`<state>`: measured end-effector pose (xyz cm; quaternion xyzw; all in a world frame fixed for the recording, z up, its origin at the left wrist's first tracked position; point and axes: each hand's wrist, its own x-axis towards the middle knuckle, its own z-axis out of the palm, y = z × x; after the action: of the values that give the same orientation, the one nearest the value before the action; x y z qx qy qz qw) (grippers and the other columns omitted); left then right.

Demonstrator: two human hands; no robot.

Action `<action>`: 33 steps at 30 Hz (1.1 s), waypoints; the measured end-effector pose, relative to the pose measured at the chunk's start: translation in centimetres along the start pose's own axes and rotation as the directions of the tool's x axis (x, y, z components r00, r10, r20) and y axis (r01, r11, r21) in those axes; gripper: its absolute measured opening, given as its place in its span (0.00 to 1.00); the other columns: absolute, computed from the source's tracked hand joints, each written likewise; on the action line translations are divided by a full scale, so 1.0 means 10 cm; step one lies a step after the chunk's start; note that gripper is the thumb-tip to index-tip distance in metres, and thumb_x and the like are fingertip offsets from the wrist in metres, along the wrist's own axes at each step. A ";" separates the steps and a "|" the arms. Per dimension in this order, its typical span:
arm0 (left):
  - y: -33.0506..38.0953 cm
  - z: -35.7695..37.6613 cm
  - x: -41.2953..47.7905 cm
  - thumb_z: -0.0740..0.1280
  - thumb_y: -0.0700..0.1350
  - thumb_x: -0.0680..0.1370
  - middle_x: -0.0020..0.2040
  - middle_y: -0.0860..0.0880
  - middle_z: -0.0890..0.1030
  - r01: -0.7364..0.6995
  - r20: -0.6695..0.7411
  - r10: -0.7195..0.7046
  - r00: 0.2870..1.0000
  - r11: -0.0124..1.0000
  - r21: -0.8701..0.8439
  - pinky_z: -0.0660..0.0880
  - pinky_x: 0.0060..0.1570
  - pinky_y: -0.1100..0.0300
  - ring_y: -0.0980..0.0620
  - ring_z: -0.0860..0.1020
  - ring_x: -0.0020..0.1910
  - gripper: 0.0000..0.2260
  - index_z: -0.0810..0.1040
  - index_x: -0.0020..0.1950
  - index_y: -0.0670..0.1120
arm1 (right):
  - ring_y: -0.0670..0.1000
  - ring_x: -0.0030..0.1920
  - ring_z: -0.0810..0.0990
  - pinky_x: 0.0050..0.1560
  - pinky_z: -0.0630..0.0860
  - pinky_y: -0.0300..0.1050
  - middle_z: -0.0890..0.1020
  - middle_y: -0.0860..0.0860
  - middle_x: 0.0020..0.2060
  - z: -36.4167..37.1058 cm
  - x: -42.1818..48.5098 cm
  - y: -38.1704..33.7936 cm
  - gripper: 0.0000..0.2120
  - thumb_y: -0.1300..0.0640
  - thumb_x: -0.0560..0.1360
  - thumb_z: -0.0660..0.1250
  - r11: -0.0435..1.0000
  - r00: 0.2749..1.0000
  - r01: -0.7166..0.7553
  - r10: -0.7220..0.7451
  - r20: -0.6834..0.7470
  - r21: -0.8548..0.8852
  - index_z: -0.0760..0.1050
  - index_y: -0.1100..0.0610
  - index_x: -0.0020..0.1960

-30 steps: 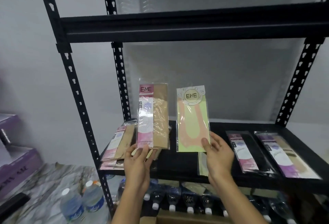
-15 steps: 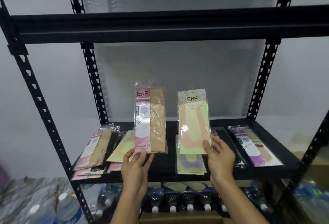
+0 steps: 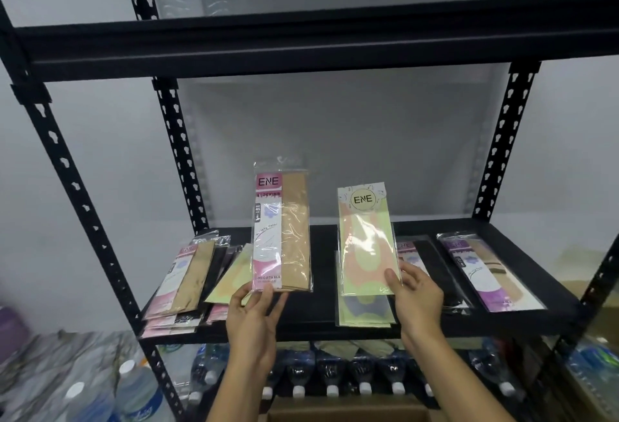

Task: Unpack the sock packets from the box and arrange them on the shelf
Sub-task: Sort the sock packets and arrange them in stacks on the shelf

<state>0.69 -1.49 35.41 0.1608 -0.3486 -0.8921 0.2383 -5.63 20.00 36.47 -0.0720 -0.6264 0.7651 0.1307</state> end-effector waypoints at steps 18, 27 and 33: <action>0.06 -0.27 0.07 0.68 0.33 0.73 0.50 0.40 0.78 -0.025 -0.031 0.025 0.999 1.000 -0.009 0.82 0.46 0.52 0.45 0.80 0.52 0.14 0.70 0.54 0.45 | 0.58 0.41 0.83 0.46 0.82 0.53 0.84 0.58 0.43 0.08 0.26 0.51 0.13 0.60 0.72 0.73 0.867 0.987 -0.158 0.130 -0.093 -0.472 0.79 0.64 0.53; 0.02 -0.28 0.03 0.66 0.32 0.76 0.55 0.37 0.77 -0.001 -0.019 0.001 1.000 1.000 0.002 0.82 0.47 0.52 0.43 0.79 0.56 0.12 0.70 0.55 0.44 | 0.59 0.48 0.81 0.44 0.73 0.43 0.83 0.61 0.51 0.07 0.15 0.34 0.15 0.59 0.75 0.69 0.739 0.998 -0.038 0.064 0.014 -0.672 0.77 0.68 0.57; 0.04 -0.26 -0.01 0.66 0.32 0.76 0.50 0.39 0.77 -0.003 -0.007 0.003 1.000 1.000 0.011 0.83 0.46 0.52 0.45 0.79 0.53 0.12 0.71 0.55 0.45 | 0.58 0.49 0.81 0.39 0.72 0.43 0.83 0.56 0.52 0.02 0.00 0.26 0.16 0.53 0.75 0.68 0.638 0.998 0.061 -0.048 0.039 -0.767 0.77 0.61 0.58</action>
<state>2.09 -3.09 33.87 0.1648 -0.3530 -0.8892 0.2401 -5.95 19.33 33.99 -0.0959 -0.8946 0.4233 0.1058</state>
